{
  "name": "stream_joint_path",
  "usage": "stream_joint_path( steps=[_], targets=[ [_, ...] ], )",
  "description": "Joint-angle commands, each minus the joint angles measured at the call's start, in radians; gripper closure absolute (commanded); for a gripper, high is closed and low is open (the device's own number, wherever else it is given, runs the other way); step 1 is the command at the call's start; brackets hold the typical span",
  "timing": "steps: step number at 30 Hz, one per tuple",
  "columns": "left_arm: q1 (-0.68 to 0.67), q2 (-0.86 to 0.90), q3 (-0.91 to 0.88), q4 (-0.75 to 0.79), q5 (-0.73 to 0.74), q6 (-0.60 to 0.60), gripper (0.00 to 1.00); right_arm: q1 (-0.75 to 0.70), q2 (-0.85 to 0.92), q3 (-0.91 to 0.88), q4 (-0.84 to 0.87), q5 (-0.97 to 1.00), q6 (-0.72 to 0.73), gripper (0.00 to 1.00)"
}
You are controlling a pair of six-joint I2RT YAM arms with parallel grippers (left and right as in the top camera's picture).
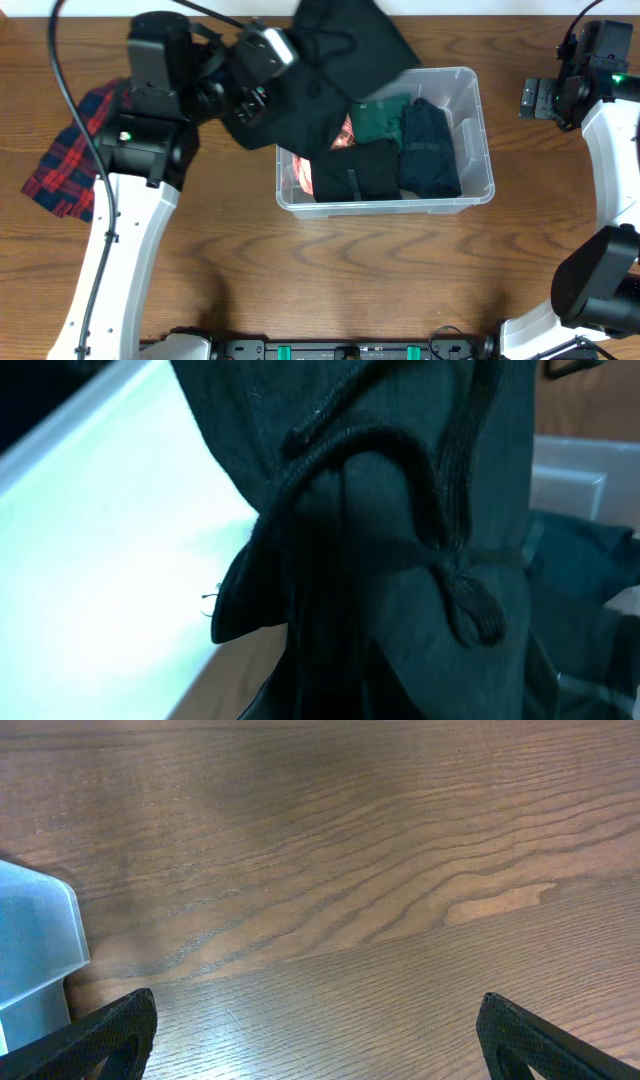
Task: Pack container
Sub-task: 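Lift the black garment and carry it right into the bin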
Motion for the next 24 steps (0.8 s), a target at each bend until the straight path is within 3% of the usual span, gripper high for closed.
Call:
stream_joint_path(
  steps=[1,12,24],
  targets=[
    [-0.042,-0.028,0.052,0.041,0.029,0.019,0.94,0.0,-0.016,0.016,-0.001,0.0,0.016,0.01],
    [-0.187,-0.01,0.052,0.025,0.029,0.018,0.94,0.0,-0.016,0.016,-0.001,0.0,0.016,0.01],
    [-0.249,0.1,0.052,-0.012,0.022,0.014,0.94,0.0,-0.016,0.016,-0.001,0.0,0.016,0.01]
  ],
)
